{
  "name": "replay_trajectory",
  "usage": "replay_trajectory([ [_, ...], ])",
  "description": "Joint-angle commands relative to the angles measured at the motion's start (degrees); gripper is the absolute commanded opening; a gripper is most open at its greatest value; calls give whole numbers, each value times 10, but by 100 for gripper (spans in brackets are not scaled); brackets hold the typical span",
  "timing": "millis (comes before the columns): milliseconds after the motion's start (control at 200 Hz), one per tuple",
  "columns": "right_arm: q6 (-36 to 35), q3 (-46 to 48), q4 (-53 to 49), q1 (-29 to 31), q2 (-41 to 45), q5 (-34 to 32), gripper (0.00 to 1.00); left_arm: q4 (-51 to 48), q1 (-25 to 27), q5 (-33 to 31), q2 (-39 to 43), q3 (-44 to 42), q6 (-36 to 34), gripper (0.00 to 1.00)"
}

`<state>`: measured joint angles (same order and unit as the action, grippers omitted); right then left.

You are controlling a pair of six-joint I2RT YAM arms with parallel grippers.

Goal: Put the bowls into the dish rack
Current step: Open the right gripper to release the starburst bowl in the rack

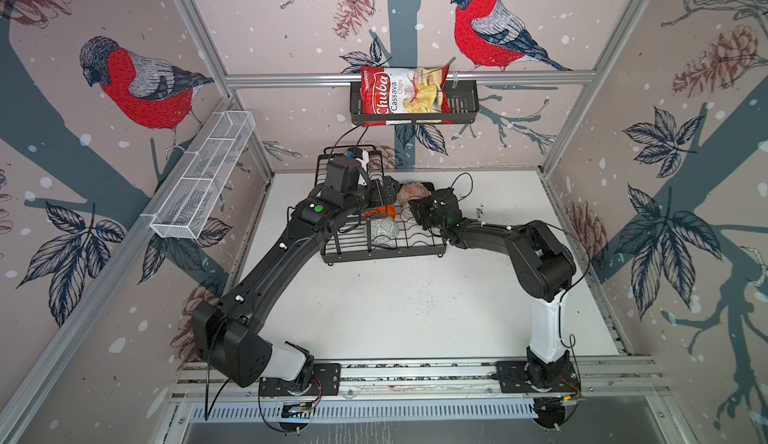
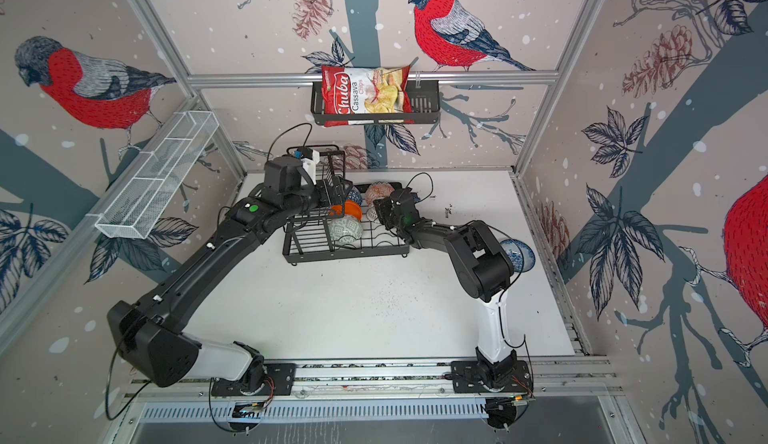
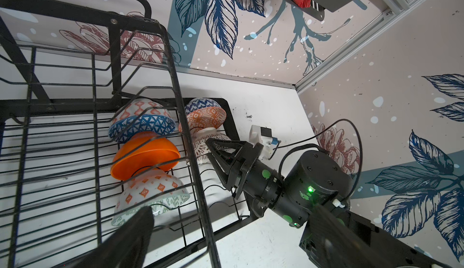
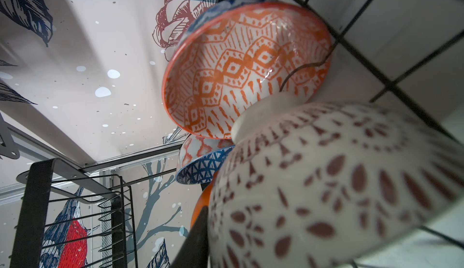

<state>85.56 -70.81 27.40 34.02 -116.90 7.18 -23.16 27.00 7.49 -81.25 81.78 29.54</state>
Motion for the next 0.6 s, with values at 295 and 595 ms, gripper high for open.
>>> replay_trajectory([
  [295, -5, -1, -16, -2, 5, 12, 38, 16, -1, -13, 17, 3, -7, 98],
  [595, -7, -1, -13, -4, 11, 11, 42, 18, -1, -11, 18, -2, -1, 98],
])
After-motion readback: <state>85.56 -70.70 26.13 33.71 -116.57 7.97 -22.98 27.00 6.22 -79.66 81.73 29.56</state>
